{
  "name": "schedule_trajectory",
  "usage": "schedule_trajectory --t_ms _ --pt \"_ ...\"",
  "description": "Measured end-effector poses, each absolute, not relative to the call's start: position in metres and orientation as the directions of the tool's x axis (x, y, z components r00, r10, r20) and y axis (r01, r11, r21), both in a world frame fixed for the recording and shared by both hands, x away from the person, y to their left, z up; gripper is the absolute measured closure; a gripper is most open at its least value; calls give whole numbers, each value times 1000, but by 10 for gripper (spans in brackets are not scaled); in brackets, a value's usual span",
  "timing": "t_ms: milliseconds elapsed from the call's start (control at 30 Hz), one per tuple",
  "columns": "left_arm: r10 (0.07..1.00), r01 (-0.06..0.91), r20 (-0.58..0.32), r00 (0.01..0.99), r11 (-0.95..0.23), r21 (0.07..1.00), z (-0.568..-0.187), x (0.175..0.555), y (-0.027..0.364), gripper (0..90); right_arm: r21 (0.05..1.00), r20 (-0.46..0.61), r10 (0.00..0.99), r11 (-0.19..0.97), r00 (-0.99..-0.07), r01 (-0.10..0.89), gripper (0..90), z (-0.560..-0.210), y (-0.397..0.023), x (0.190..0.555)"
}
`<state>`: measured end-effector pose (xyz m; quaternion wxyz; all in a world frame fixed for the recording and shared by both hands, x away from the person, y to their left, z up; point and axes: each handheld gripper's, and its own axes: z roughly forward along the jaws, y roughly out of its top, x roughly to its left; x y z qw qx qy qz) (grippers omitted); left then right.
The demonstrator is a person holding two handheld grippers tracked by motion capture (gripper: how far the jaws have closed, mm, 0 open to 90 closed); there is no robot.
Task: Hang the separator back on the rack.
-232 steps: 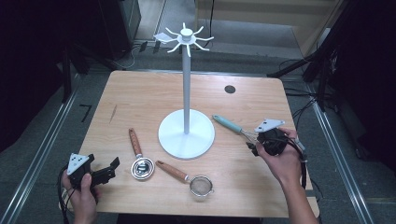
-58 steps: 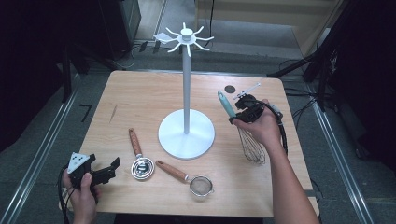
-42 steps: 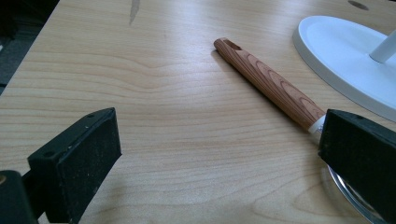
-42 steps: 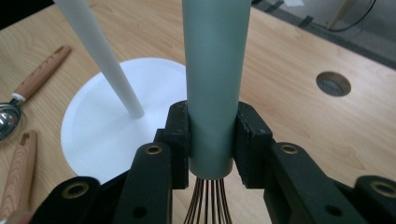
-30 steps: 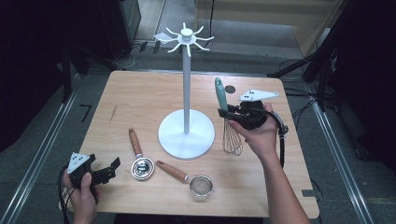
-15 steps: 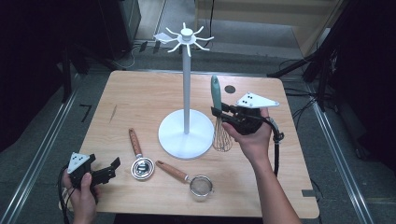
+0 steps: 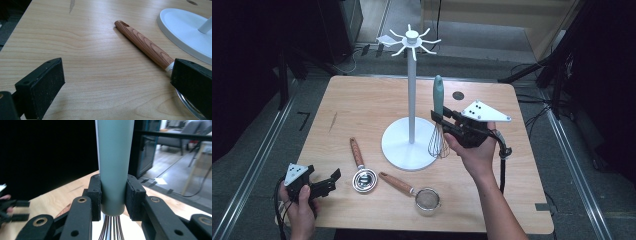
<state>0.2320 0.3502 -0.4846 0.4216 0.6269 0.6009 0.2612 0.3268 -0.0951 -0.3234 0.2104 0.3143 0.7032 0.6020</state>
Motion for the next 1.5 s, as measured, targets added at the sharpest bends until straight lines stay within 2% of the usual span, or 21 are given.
schedule_trajectory --t_ms 400,467,600,1067,1500 --pt "973 533 -183 140 81 842 -485 232 350 0 985 113 672 22 -732 172 710 -304 -78 312" --pt "973 533 -182 142 80 843 -485 232 350 0 989 96 671 18 -736 145 711 -300 -74 308" --pt "973 533 -181 142 79 843 -485 232 350 0 987 135 647 -17 -750 162 711 -294 -70 304" --pt "973 533 -183 141 81 842 -485 232 350 0 993 61 702 32 -709 117 711 -279 -55 297" --pt "974 532 -177 141 76 843 -485 232 350 0 991 98 700 -1 -708 137 710 -272 -50 299"
